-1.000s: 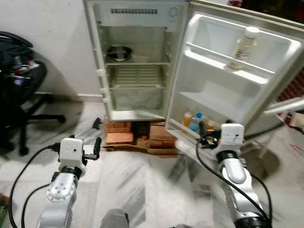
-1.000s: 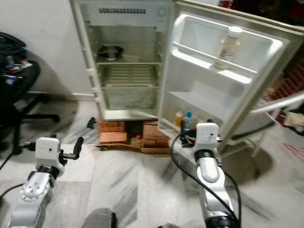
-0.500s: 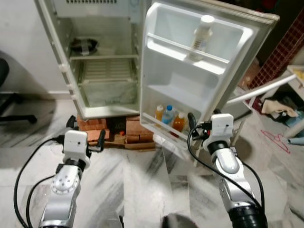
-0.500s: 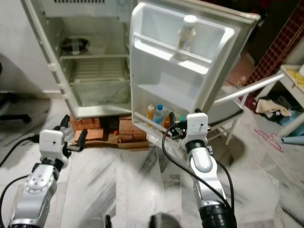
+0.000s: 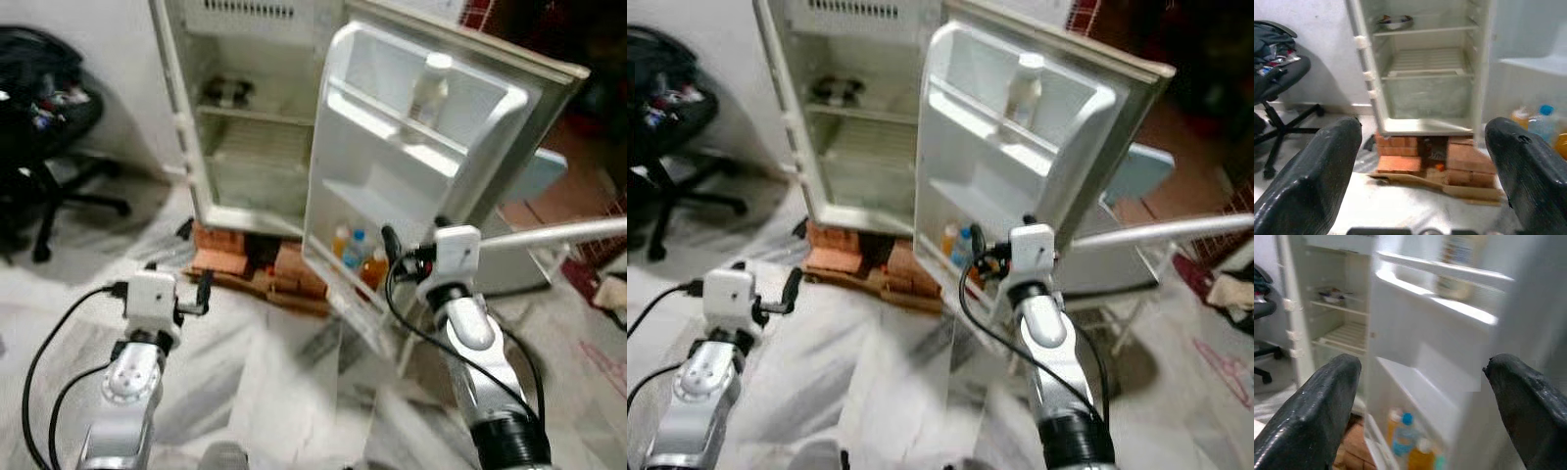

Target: Restocking fridge

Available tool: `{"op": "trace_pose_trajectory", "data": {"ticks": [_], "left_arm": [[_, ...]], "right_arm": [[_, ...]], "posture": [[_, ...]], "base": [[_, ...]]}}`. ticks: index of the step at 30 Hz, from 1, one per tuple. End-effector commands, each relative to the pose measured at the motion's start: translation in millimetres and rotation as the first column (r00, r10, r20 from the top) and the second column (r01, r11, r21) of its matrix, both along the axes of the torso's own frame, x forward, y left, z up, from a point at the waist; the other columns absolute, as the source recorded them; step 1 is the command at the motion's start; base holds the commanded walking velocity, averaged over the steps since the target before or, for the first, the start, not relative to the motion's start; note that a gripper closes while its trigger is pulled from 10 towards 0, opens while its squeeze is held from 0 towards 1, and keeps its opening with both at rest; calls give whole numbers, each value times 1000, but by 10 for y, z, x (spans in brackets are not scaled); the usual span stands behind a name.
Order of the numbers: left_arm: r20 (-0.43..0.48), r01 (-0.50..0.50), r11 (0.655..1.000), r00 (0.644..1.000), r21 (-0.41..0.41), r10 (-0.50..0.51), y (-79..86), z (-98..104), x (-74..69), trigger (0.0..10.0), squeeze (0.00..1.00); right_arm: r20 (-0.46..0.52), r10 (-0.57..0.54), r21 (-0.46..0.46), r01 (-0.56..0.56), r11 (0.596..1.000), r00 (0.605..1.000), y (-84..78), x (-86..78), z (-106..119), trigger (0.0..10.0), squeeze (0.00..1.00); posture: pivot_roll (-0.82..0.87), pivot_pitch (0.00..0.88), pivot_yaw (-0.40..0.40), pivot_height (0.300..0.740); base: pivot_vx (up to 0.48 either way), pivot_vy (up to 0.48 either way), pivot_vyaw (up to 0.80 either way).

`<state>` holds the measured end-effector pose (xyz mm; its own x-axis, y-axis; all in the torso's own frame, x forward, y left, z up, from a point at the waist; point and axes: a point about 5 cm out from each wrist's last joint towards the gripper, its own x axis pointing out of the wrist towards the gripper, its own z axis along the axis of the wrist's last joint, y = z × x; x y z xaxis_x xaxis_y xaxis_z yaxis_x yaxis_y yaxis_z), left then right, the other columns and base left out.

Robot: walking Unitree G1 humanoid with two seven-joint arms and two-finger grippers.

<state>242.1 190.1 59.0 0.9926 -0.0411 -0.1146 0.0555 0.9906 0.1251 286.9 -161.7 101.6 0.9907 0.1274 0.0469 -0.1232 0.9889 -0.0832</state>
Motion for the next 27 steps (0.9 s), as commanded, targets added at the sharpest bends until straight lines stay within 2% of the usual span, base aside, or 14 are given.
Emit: {"op": "trace_pose_trajectory", "data": {"ticks": [1, 7, 16, 23, 27], "left_arm": [[8, 29, 1000, 1000, 8, -29, -63, 27, 22, 10000, 0], [5, 28, 1000, 1000, 8, -28, -60, 24, 20, 10000, 0], [9, 24, 1000, 1000, -2, -24, -61, 30, 23, 10000, 0], [-2, 21, 1000, 1000, -12, -21, -66, 18, 23, 10000, 0], [-35, 0, 1000, 999, -3, 0, -13, -39, -47, 10000, 0]], "right_arm": [[16, -19, 8, 19, 1000, 1000, -52, 30, 42, 10000, 0], [25, -30, 2, 30, 1000, 999, -75, 64, 66, 10000, 0], [28, 6, -15, -6, 1000, 1000, -40, 66, 65, 10000, 0], [25, 14, 4, -14, 1000, 1000, -26, 100, 67, 10000, 0], [22, 57, 20, -57, 998, 998, -34, 131, 90, 10000, 0]], "posture": [[104, 25, -38, 740], [105, 27, -38, 740], [107, 31, -37, 740], [110, 30, -38, 740], [113, 30, -39, 740]], "base": [[319, -356, 0], [389, -272, 0], [455, 0, 0], [0, 0, 0], [0, 0, 0]]}}
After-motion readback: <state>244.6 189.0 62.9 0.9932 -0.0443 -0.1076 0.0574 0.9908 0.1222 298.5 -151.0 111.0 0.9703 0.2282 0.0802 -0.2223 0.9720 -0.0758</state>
